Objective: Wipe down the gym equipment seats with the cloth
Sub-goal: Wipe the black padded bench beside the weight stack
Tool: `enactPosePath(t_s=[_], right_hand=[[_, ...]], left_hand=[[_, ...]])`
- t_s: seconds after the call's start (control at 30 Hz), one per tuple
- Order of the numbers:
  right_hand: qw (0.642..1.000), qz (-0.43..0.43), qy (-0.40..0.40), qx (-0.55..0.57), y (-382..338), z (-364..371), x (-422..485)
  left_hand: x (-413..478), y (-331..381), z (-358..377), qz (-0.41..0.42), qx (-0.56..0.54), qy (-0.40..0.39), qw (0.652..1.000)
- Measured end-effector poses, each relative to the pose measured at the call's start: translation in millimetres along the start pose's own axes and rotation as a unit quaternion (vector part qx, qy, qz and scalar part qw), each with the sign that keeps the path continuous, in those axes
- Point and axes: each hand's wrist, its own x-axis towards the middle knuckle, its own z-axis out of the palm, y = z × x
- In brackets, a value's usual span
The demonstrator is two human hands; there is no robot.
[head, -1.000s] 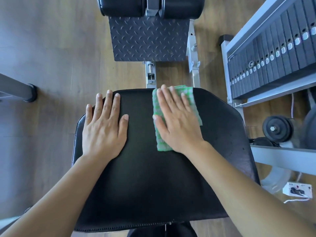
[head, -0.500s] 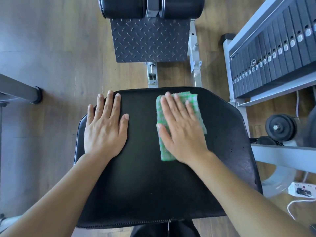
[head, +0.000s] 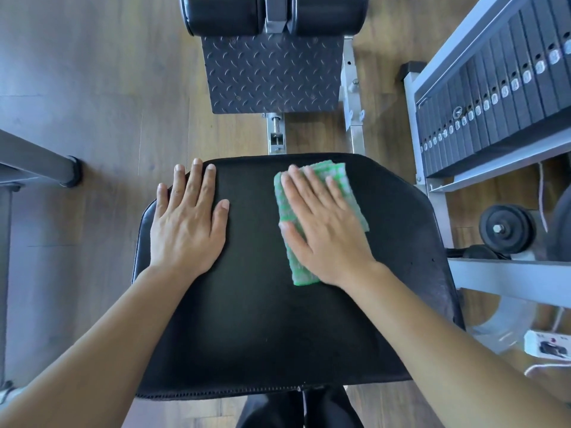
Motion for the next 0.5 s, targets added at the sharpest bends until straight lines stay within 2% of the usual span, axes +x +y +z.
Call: enactPosePath(t_s=[0.03, 0.1, 0.23, 0.3, 0.37, 0.5], right_hand=[[1.000, -0.013, -0.003, 0.002, 1, -1, -12], [1.000, 0.017, 0.005, -0.001, 8, -2, -36], [0.984, 0.175, 0.038, -0.012, 35, -4, -49], [0.975, 0.218, 0.046, -0.007, 43, -5, -34], [0.975, 0.219, 0.039, -0.004, 43, -5, -14], [0.990, 0.137, 0.019, -0.004, 26, -1, -9]], left_hand=[[-1, 1, -1, -0.001, 0.003, 0.002, 1.000], [-3, 6, -4, -0.006, 0.006, 0.012, 1.000], [-17, 25, -6, 0.002, -0.035, 0.023, 0.999], [-27, 37, -2, 0.031, -0.040, 0.025, 0.998], [-37, 49, 2, 0.052, -0.039, 0.028, 0.998], [-50, 63, 12, 0.062, -0.034, 0.016, 0.997]])
